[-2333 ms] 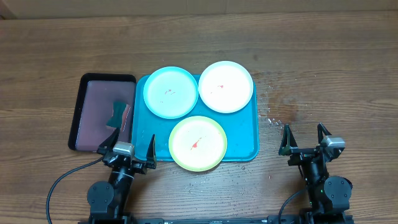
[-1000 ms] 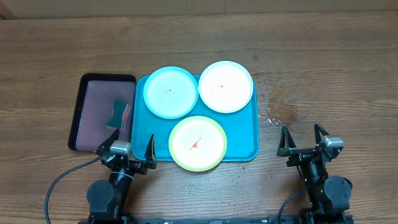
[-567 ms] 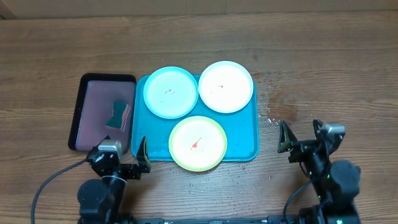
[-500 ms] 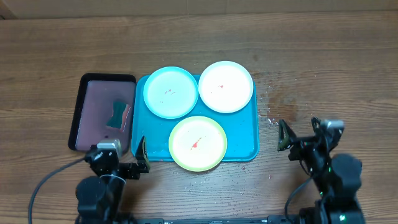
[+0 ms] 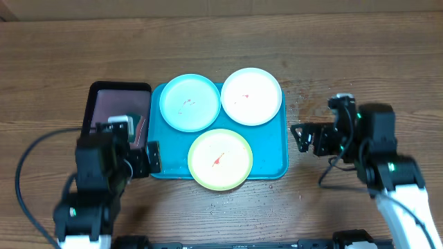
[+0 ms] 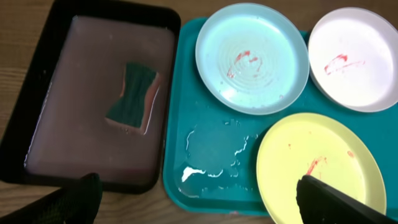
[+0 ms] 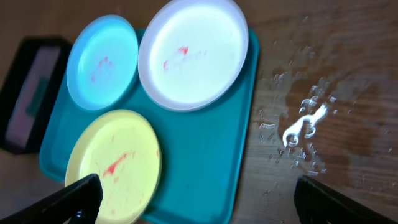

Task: Clean dirty plates on tray and stack at the side
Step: 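Move left gripper to the sponge and right gripper to the yellow plate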

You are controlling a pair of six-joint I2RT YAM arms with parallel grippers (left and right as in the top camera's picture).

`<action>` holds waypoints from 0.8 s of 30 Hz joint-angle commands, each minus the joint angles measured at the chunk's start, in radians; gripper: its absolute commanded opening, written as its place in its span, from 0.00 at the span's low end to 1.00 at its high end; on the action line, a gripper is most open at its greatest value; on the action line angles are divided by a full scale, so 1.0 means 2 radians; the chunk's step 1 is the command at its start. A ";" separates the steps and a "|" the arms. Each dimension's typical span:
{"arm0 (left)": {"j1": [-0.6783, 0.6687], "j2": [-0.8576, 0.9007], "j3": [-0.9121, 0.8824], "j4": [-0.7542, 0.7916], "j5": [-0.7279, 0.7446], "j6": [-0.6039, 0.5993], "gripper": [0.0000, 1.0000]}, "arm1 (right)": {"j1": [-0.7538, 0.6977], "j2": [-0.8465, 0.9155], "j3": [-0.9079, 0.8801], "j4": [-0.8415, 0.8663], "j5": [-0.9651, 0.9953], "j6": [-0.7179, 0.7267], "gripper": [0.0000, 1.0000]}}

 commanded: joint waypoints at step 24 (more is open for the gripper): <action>0.095 0.276 0.051 0.179 -0.073 0.062 0.91 | 0.138 0.138 0.061 0.040 0.034 -0.029 1.00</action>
